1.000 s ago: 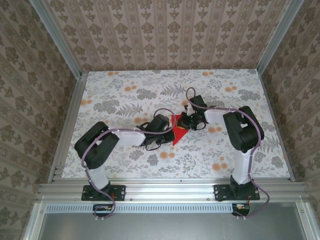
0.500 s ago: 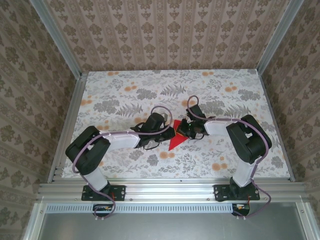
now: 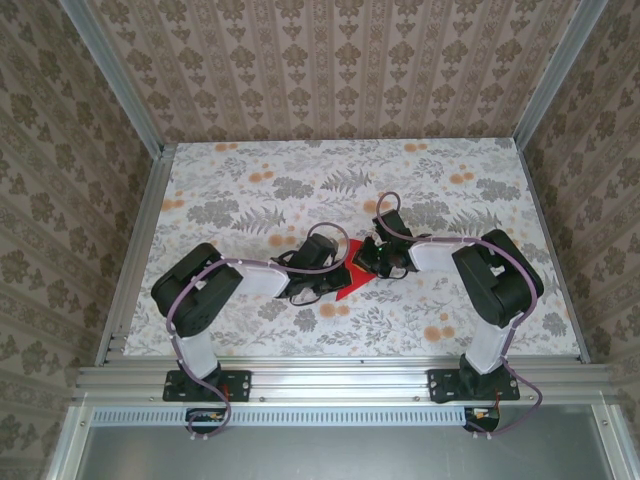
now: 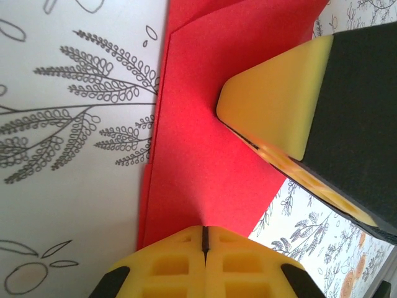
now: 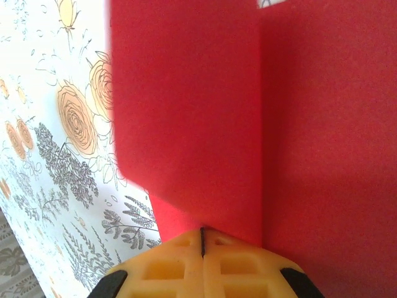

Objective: Fold a paper plane with a square sheet of paper (pick it up from the middle)

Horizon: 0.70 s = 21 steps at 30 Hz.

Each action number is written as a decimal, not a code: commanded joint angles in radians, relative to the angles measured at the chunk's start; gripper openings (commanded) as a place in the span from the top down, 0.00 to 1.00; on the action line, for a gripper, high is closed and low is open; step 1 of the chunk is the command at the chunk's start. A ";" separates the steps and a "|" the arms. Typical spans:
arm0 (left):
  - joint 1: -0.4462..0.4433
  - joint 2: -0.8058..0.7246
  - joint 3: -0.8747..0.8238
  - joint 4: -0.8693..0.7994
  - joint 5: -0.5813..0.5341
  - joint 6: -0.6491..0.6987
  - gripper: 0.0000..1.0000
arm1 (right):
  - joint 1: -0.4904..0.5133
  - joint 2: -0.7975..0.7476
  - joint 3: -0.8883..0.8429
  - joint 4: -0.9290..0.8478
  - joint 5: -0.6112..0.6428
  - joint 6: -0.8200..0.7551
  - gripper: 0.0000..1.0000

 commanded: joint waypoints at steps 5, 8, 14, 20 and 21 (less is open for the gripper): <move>-0.003 -0.001 -0.040 -0.196 -0.036 -0.008 1.00 | -0.058 0.030 -0.031 0.029 -0.015 -0.141 0.93; -0.003 -0.002 -0.055 -0.208 -0.029 -0.003 1.00 | -0.093 0.036 -0.028 0.061 -0.040 -0.200 0.93; -0.004 0.015 -0.056 -0.215 -0.014 0.000 1.00 | -0.152 0.065 -0.002 0.096 -0.060 -0.276 0.92; -0.003 0.019 -0.052 -0.218 -0.009 0.004 1.00 | -0.227 0.121 0.028 0.133 -0.077 -0.294 0.92; -0.004 0.019 -0.053 -0.217 -0.010 0.004 1.00 | -0.236 0.129 0.035 0.138 -0.081 -0.296 0.92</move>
